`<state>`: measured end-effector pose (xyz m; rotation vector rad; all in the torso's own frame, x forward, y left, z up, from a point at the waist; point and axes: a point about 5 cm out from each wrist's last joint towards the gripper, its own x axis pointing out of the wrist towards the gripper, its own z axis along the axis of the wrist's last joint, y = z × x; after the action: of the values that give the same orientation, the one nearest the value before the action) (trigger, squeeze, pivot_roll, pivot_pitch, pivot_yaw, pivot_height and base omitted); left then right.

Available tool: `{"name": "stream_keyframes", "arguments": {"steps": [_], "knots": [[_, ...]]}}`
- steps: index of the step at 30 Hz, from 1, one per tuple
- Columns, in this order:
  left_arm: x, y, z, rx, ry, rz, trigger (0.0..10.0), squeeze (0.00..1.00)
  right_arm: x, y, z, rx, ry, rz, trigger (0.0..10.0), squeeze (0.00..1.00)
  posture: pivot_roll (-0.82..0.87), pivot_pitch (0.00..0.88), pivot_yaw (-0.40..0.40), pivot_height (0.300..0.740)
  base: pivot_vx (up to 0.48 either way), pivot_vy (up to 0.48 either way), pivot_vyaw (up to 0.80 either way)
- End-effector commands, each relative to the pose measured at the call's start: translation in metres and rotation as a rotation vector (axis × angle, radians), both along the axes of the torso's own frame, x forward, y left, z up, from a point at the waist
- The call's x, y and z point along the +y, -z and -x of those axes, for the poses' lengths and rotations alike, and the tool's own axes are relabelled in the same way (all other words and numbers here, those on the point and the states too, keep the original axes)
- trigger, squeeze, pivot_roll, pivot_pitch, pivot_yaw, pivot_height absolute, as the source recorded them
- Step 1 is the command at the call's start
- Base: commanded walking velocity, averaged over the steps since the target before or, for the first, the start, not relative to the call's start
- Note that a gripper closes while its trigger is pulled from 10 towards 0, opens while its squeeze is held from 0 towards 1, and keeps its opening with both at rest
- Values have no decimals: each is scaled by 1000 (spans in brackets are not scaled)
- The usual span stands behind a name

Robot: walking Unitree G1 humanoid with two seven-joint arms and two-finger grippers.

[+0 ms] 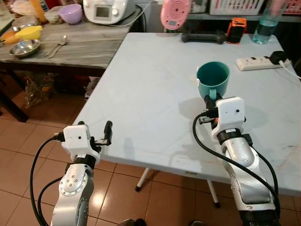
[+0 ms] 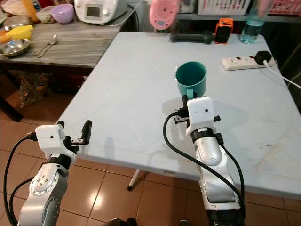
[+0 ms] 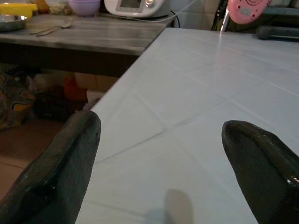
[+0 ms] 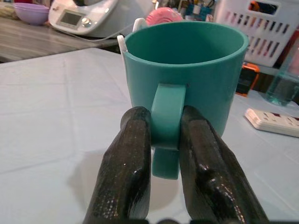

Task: Setting the table

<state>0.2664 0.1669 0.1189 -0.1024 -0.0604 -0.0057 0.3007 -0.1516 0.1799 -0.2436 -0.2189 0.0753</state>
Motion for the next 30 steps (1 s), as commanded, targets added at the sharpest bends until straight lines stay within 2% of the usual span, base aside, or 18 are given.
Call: {"name": "stream_keyframes", "arguments": {"steps": [1, 19, 30], "knots": [[3, 1, 0, 3, -1, -17, 10000, 0, 3, -8, 1, -36, -11, 2, 10000, 0, -185, 112, 119, 740, 0, 398, 0], [3, 2, 1, 6, 2, -31, 10000, 0, 3, -14, -5, -55, 0, -1, 10000, 0, -178, 119, 123, 740, 0, 415, 0], [0, 2, -1, 3, 4, -34, 10000, 0, 5, -16, -7, -63, 1, -1, 10000, 0, -177, 121, 122, 740, 0, 468, -420]]}}
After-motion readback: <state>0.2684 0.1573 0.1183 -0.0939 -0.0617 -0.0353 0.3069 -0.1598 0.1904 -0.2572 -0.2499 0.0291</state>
